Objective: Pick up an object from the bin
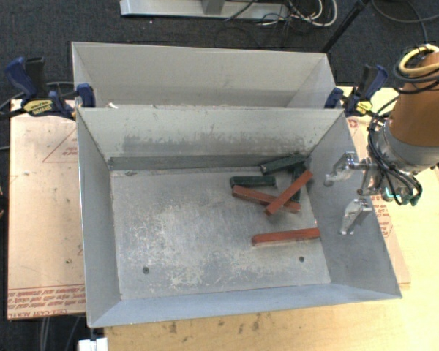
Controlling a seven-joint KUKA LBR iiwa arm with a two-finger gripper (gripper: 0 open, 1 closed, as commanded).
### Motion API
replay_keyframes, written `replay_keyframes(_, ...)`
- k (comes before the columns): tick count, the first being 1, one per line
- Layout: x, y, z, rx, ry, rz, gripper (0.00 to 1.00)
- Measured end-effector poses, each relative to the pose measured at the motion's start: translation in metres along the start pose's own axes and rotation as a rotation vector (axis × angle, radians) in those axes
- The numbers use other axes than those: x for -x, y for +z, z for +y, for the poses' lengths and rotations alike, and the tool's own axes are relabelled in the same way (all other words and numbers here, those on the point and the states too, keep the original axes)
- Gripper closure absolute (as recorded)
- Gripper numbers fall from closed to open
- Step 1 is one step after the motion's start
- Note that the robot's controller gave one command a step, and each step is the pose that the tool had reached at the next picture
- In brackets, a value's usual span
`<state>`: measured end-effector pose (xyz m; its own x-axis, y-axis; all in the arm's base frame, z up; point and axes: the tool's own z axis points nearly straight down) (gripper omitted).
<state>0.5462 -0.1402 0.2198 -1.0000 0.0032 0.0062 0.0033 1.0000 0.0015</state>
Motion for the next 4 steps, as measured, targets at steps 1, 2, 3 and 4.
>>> replay_keyframes(1, 0.002, -0.004, 0.001, -0.001, -0.003, -0.007, 0.00)
replay_keyframes(2, 0.003, 0.038, 0.005, -0.004, 0.005, -0.016, 0.00)
replay_keyframes(3, 0.010, 0.083, 0.019, -0.001, -0.093, -0.006, 0.00)
replay_keyframes(4, 0.002, 0.144, 0.022, -0.002, -0.202, -0.006, 1.00)
